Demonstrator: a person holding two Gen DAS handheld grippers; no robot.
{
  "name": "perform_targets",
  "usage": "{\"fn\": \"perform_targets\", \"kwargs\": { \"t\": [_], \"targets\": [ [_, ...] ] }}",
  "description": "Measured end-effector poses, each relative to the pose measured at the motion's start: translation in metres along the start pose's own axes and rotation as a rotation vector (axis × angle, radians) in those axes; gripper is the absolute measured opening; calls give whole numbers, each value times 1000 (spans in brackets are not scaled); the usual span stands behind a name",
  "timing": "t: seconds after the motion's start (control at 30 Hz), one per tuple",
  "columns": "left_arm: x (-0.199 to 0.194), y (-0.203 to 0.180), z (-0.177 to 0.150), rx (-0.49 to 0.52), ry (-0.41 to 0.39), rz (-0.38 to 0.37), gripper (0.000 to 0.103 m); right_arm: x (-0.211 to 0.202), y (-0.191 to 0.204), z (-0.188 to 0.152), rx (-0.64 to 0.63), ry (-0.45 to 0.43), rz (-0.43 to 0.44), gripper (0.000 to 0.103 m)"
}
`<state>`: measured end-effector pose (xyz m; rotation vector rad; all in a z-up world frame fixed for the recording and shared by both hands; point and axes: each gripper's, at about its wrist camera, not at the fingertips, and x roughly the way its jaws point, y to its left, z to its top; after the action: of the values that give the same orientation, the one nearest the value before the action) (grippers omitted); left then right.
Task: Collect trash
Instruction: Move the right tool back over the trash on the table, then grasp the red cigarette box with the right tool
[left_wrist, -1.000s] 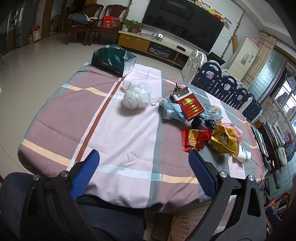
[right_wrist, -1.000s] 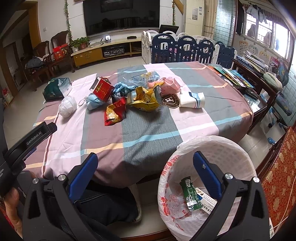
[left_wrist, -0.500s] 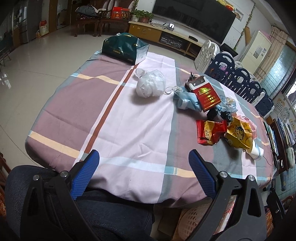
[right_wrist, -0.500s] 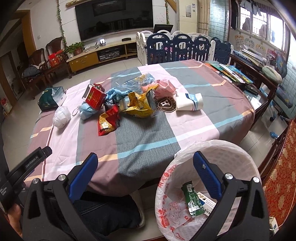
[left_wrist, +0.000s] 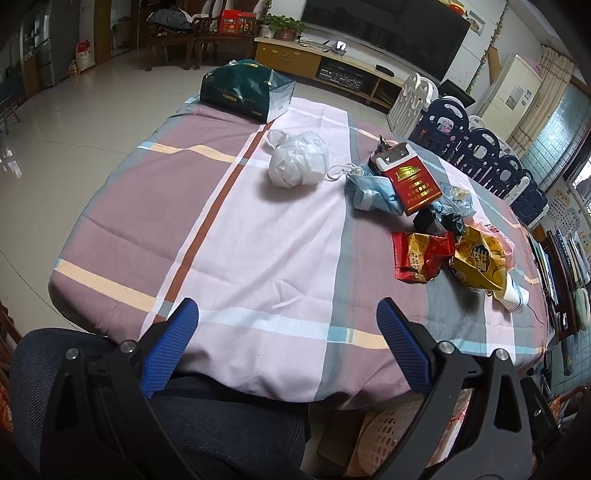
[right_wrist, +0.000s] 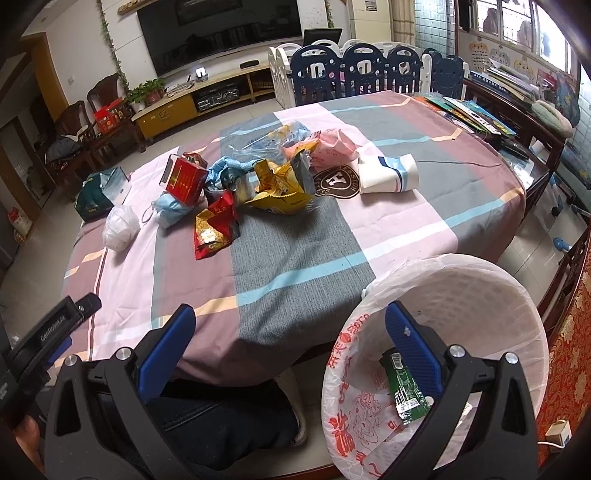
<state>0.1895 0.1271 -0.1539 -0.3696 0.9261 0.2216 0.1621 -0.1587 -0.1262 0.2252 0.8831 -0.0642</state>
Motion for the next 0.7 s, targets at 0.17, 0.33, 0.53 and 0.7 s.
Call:
{"fn": "perform_targets", "kwargs": {
  "t": [0.17, 0.33, 0.53, 0.7],
  "targets": [
    [-1, 4, 0, -21, 0, -1, 97, 14, 10, 25, 9, 1, 35, 100],
    [-2, 24, 4, -139, -3, -15, 97, 43, 46, 63, -67, -2, 85, 100],
    [4, 31, 5, -185, 33, -43, 97, 92, 114, 105, -296, -25, 77, 100],
    [5, 26, 4, -159, 21, -33, 97, 156, 165, 137, -461, -2, -22, 100]
  ]
}}
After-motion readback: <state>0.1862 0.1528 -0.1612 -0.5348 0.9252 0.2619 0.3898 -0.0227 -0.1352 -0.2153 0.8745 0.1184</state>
